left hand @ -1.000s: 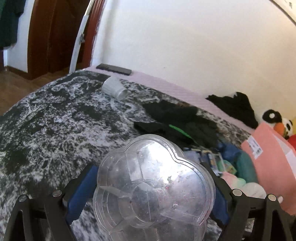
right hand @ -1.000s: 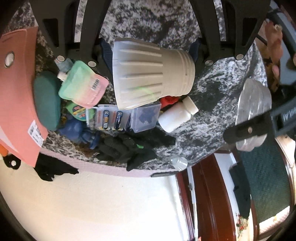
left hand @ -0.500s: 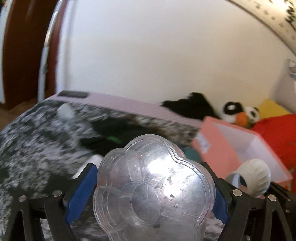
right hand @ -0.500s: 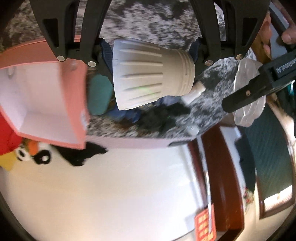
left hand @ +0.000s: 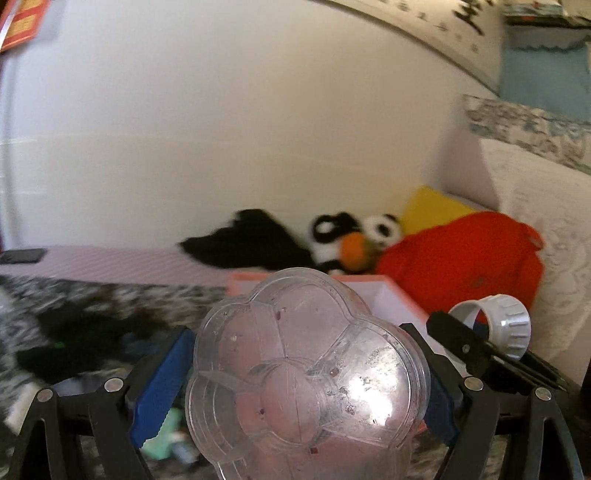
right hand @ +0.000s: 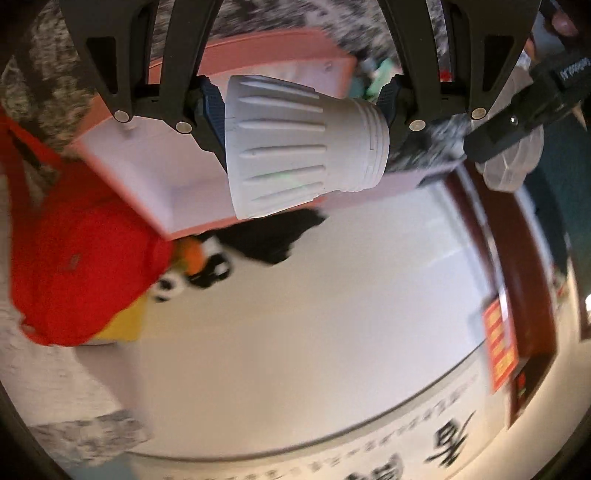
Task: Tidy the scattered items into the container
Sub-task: 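Carry tray and lamp shade into the pink box and release both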
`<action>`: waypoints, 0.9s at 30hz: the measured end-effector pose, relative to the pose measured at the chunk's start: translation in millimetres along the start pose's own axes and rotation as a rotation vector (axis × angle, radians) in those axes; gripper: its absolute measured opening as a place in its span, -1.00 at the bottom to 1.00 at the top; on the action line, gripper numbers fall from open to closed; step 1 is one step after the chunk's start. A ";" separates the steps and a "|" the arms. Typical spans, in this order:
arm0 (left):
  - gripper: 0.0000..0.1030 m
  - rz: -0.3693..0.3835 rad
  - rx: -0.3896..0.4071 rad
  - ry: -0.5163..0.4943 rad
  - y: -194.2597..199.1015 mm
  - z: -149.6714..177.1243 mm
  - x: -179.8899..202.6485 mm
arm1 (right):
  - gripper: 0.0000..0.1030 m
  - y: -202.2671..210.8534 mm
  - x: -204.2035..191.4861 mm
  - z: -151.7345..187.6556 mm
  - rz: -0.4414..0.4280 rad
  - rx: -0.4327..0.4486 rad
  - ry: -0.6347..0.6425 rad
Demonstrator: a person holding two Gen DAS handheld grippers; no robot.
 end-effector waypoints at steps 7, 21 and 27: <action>0.76 0.038 -0.015 -0.081 -34.2 -3.1 72.7 | 0.33 22.3 67.5 -26.1 0.113 0.051 -0.038; 0.76 -0.026 -0.099 -0.151 -114.0 20.4 96.4 | 0.33 -28.8 154.7 -24.1 0.208 -0.044 -0.096; 0.77 -0.023 -0.145 -0.163 -137.3 30.9 99.3 | 0.33 -56.1 174.6 -11.9 0.230 -0.108 -0.132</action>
Point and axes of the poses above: each gripper's, at about its wrist camera, not at the fingertips, and y roughly against the way its jaws point, x to its right, z to its underside, the point moved 7 cm from there along -y, roughly the way its jaws point, and after that the axes turned 15 degrees about -z, right-handed, at the moved point
